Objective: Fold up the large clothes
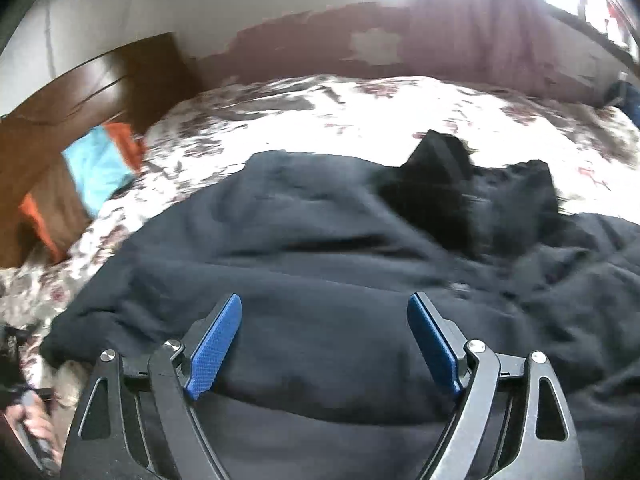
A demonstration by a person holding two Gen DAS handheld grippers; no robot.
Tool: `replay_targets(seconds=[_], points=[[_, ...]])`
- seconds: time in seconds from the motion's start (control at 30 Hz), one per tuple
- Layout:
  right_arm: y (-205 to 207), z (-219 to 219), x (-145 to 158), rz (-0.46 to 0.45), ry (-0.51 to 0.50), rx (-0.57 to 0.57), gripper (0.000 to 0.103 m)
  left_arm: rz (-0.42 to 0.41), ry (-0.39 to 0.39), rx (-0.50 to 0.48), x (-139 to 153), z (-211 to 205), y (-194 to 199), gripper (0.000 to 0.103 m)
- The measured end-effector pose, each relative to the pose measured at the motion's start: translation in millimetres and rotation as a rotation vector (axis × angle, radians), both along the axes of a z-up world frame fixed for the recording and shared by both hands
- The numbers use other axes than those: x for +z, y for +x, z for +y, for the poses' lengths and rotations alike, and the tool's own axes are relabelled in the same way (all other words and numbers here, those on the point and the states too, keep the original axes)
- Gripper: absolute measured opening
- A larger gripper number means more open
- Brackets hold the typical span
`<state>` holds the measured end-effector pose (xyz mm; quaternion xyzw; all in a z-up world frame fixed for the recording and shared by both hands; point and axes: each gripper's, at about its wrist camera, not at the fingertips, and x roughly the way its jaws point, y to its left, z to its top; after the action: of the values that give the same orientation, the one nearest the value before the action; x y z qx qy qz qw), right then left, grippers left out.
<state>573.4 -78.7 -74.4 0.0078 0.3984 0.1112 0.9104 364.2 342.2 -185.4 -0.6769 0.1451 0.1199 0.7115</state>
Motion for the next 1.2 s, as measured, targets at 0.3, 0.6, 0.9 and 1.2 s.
replay_targets(seconds=[0.3, 0.6, 0.9, 1.2], points=[[-10.6, 32.5, -33.9, -0.080, -0.072, 0.039, 0.094, 0.012, -0.006, 0.013, -13.5, 4.5, -2.1, 0.025], [-15.7, 25.8, -24.1, -0.092, -0.047, 0.047, 0.094, -0.104, 0.287, 0.023, 61.0, -0.9, -2.0, 0.008], [-73.4, -46.6, 28.8, -0.144, -0.078, 0.028, 0.094, -0.324, 0.723, -0.129, 189.6, -76.9, -8.1, 0.007], [-112.1, -173.2, 42.3, -0.120, -0.113, -0.161, 0.095, -0.456, 1.009, -0.497, 243.8, -223.9, 26.4, 0.007]])
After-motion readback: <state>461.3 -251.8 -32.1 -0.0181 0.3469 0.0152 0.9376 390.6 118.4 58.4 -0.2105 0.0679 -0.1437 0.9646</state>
